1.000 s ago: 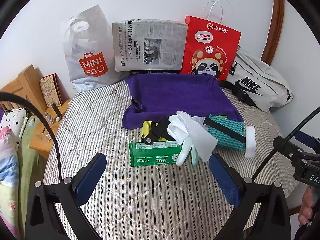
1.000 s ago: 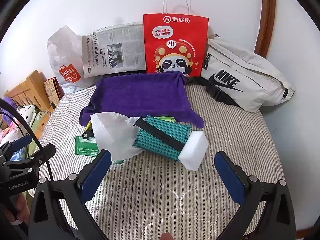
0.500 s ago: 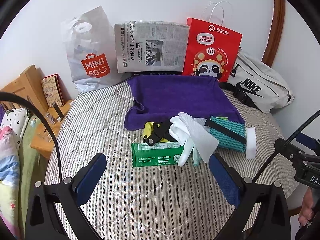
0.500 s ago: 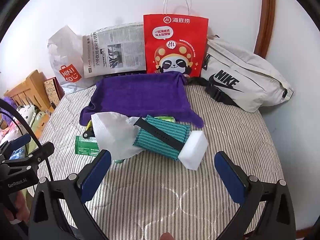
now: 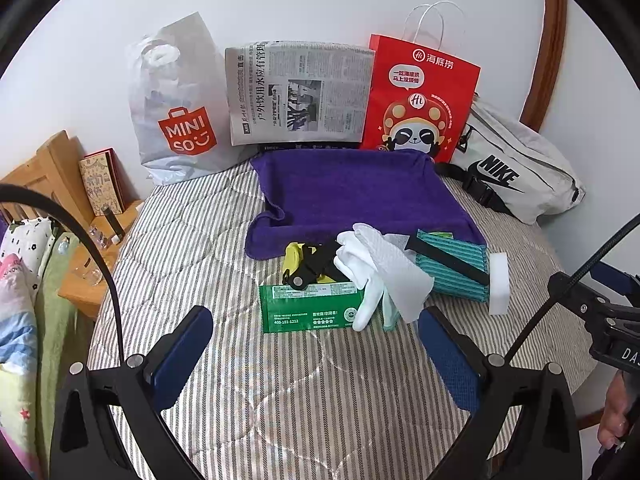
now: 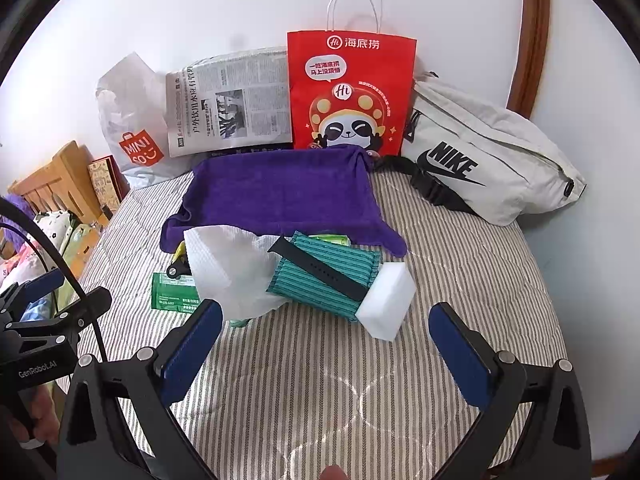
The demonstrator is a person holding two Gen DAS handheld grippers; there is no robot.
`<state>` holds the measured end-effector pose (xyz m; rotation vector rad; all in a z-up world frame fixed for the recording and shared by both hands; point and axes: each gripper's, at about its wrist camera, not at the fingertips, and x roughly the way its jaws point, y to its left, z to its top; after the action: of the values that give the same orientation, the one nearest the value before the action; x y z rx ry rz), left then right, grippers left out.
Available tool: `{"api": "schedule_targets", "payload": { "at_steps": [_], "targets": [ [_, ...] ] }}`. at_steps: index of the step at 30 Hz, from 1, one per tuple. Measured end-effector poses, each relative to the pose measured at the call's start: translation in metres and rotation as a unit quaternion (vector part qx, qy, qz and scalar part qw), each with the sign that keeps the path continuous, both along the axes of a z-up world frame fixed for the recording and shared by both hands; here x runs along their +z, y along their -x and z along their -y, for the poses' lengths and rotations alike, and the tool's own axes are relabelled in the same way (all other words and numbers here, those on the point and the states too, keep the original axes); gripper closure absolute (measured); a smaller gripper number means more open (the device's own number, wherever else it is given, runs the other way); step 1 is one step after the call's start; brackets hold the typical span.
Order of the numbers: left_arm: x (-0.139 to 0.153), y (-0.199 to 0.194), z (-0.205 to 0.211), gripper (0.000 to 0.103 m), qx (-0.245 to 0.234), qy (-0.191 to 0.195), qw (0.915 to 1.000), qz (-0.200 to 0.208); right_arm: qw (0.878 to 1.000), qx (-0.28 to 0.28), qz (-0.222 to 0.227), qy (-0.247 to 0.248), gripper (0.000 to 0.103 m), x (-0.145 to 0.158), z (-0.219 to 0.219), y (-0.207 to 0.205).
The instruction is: Organize soft objects
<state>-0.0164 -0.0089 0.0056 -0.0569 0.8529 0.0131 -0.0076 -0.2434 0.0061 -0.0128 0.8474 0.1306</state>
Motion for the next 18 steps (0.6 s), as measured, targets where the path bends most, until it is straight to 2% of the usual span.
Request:
{"api": "schedule_targets", "payload": {
  "at_steps": [12,18],
  "targets": [
    [-0.006,-0.003,-0.004,0.0,-0.009,0.003,0.9999,0.013,1.0,0.005,-0.01,-0.006,0.001,-0.006,-0.001,-0.007],
    [-0.027,-0.016,-0.011,0.0,-0.02,0.019,0.9996,0.004,1.0,0.004,-0.022,0.0,0.001,-0.019,-0.003,-0.015]
  ]
}}
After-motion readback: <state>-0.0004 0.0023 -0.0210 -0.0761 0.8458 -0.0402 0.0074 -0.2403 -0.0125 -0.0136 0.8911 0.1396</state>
